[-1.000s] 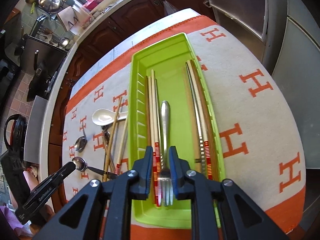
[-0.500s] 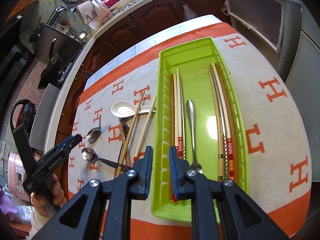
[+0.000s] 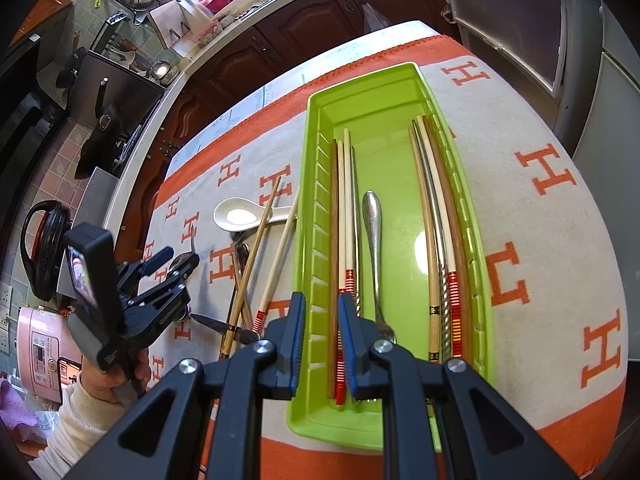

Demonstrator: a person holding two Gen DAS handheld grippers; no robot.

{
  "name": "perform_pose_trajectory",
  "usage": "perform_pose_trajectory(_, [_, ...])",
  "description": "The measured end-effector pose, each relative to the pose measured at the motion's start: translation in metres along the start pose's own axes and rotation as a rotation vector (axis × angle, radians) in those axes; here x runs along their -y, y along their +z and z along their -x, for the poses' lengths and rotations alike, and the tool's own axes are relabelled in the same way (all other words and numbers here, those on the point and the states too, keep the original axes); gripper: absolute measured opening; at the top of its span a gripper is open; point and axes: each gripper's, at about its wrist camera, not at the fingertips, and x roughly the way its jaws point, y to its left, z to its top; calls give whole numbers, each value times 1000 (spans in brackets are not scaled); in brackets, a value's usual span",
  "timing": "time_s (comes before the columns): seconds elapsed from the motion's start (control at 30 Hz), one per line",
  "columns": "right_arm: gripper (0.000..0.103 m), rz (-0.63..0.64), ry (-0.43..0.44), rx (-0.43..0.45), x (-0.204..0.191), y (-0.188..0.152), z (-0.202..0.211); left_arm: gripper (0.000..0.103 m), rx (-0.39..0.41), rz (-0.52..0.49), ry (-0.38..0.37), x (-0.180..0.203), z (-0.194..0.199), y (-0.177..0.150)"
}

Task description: Organize utensils

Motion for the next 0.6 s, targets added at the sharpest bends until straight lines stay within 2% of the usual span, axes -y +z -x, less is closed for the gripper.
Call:
perform_pose_trajectory(0.07, [16, 4, 1, -4, -1, 0, -2, 39, -5, -26, 23, 3, -6, 4])
perform_pose_trajectory(0.13, [16, 8, 4, -4, -2, 0, -2, 33, -17, -27, 22, 3, -13, 7])
perform_pose_trajectory(0.2, [16, 12, 6, 0, -3, -1, -2, 9, -38, -18, 1, 0, -16, 8])
perform_pose_trajectory(0.27, [16, 17, 8, 2, -4, -1, -1, 3, -51, -9, 0, -2, -19, 8])
perform_pose_trajectory(0.43, [16, 18, 14, -3, -6, -1, -3, 1, -45, 9, -10, -9, -9, 9])
perform_pose_trajectory(0.6, [16, 22, 27, -4, -8, -3, -2, 0, -55, 63, -90, -17, 16, 14])
